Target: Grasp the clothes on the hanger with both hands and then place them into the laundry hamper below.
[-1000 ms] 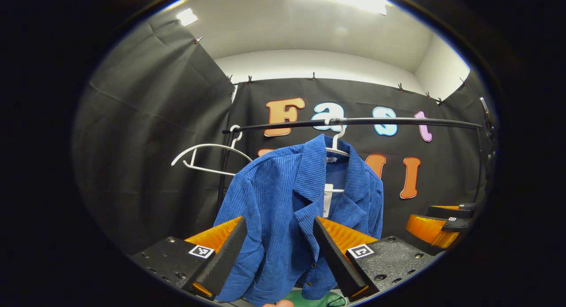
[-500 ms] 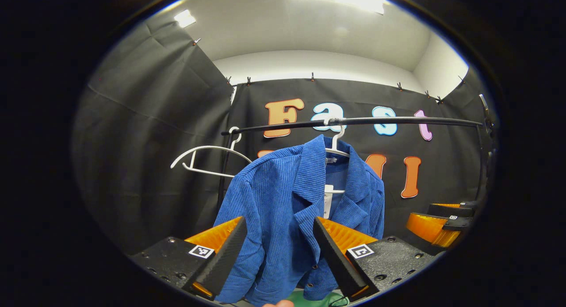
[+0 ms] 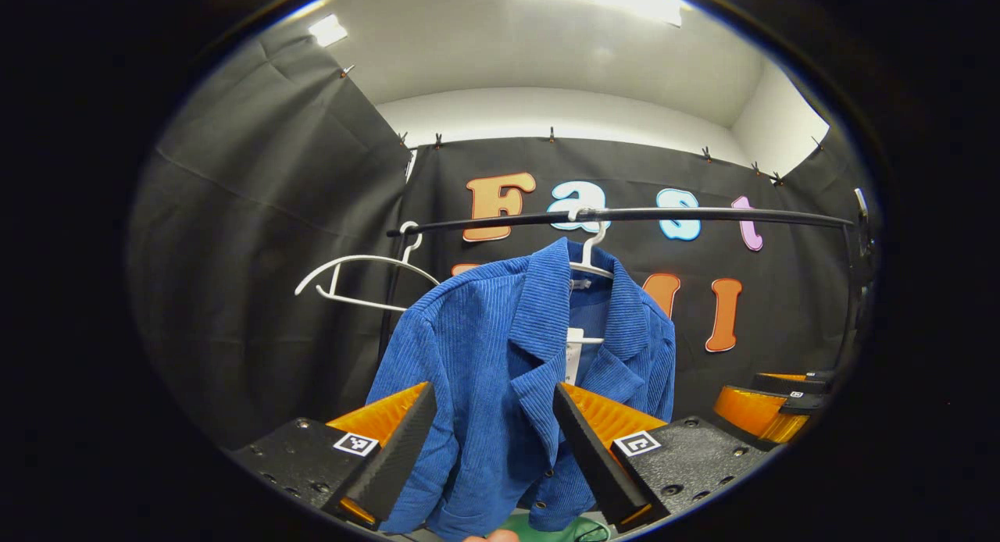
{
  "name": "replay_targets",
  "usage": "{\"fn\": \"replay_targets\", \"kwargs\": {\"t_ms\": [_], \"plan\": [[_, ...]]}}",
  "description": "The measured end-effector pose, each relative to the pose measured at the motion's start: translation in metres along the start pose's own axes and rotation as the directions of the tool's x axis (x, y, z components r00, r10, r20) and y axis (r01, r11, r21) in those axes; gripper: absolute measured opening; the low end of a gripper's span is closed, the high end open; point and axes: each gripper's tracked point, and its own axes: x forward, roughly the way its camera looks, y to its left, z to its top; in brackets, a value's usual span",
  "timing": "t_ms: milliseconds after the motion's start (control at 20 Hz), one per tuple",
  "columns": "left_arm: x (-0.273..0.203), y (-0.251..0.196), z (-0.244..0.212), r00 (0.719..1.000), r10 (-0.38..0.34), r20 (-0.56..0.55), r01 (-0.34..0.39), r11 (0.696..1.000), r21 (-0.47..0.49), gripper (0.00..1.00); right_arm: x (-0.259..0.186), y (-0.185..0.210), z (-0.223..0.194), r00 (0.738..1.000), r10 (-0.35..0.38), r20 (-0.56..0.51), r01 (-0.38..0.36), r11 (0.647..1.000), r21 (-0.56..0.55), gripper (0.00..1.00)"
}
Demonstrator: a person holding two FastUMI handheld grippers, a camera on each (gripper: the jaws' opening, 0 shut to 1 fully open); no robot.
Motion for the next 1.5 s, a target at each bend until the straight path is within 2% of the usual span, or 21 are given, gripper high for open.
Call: {"fn": "replay_targets", "kwargs": {"t_ms": [50, 100, 150, 300, 350, 600, 800, 900, 950, 1050, 1100, 1150, 1350, 1400, 1500], "plan": [[-0.001, 0.003, -0.001, 1.0, 0.007, -0.001, -0.007, 1.0, 0.007, 0.95, 0.005, 0.001, -0.003, 1.0, 0.012, -0.006, -0.012, 1.0, 0.003, 0.97], [-0.002, 0.005, -0.002, 1.0, 0.012, -0.003, -0.012, 1.0, 0.013, 0.95, 0.011, 0.004, -0.003, 1.0, 0.023, -0.007, -0.022, 1.0, 0.002, 0.92], [-0.002, 0.007, -0.003, 1.0, 0.015, -0.007, -0.015, 1.0, 0.015, 0.92, 0.02, 0.008, -0.003, 0.999, 0.046, 0.004, -0.046, 0.999, -0.005, 0.92], [-0.003, 0.018, -0.009, 0.999, 0.027, -0.029, -0.026, 1.0, 0.013, 0.92, 0.062, 0.016, -0.002, 0.996, 0.081, 0.025, -0.08, 0.996, -0.045, 0.92], [-0.004, 0.026, -0.008, 0.999, 0.042, -0.03, -0.041, 0.999, 0.018, 0.91, 0.076, 0.02, -0.001, 0.996, 0.086, 0.029, -0.084, 0.995, -0.054, 0.99], [-0.013, 0.057, -0.006, 0.993, 0.111, -0.033, -0.11, 0.994, 0.022, 0.94, 0.127, 0.056, 0.0, 0.994, 0.105, 0.041, -0.105, 0.994, 0.005, 0.99], [-0.025, 0.079, -0.01, 0.99, 0.13, -0.046, -0.129, 0.991, 0.018, 0.94, 0.155, 0.059, -0.033, 0.999, -0.033, 0.006, 0.033, 0.999, -0.033, 0.99], [-0.029, 0.09, -0.013, 0.991, 0.123, -0.055, -0.123, 0.992, 0.01, 0.91, 0.17, 0.043, -0.056, 0.986, -0.168, -0.008, 0.167, 0.984, -0.054, 0.99], [-0.03, 0.097, -0.015, 0.991, 0.117, -0.059, -0.116, 0.993, 0.009, 0.94, 0.176, 0.038, -0.067, 0.978, -0.208, -0.02, 0.207, 0.977, -0.052, 0.99], [-0.033, 0.112, -0.017, 0.993, 0.102, -0.064, -0.102, 0.995, 0.013, 0.94, 0.188, 0.029, -0.084, 0.966, -0.257, -0.037, 0.256, 0.966, -0.032, 0.99], [-0.035, 0.119, -0.018, 0.993, 0.092, -0.069, -0.091, 0.996, 0.018, 0.94, 0.19, 0.026, -0.092, 0.961, -0.271, -0.051, 0.27, 0.963, -0.025, 0.92], [-0.037, 0.124, -0.019, 0.995, 0.076, -0.071, -0.075, 0.997, 0.02, 0.94, 0.19, 0.026, -0.098, 0.964, -0.255, -0.076, 0.255, 0.967, -0.014, 0.92], [-0.034, 0.129, -0.028, 0.997, 0.014, -0.074, -0.015, 1.0, -0.02, 0.92, 0.157, 0.018, -0.083, 0.968, -0.244, -0.056, 0.244, 0.97, -0.007, 0.21], [-0.031, 0.124, -0.032, 0.997, -0.001, -0.08, -0.002, 0.999, -0.036, 0.95, 0.147, 0.02, -0.076, 0.975, -0.216, -0.045, 0.215, 0.976, -0.014, 0.21], [-0.025, 0.106, -0.038, 0.995, -0.043, -0.087, 0.037, 0.997, -0.064, 0.92, 0.127, 0.027, -0.069, 0.99, -0.122, -0.066, 0.12, 0.992, -0.031, 0.2]]}}
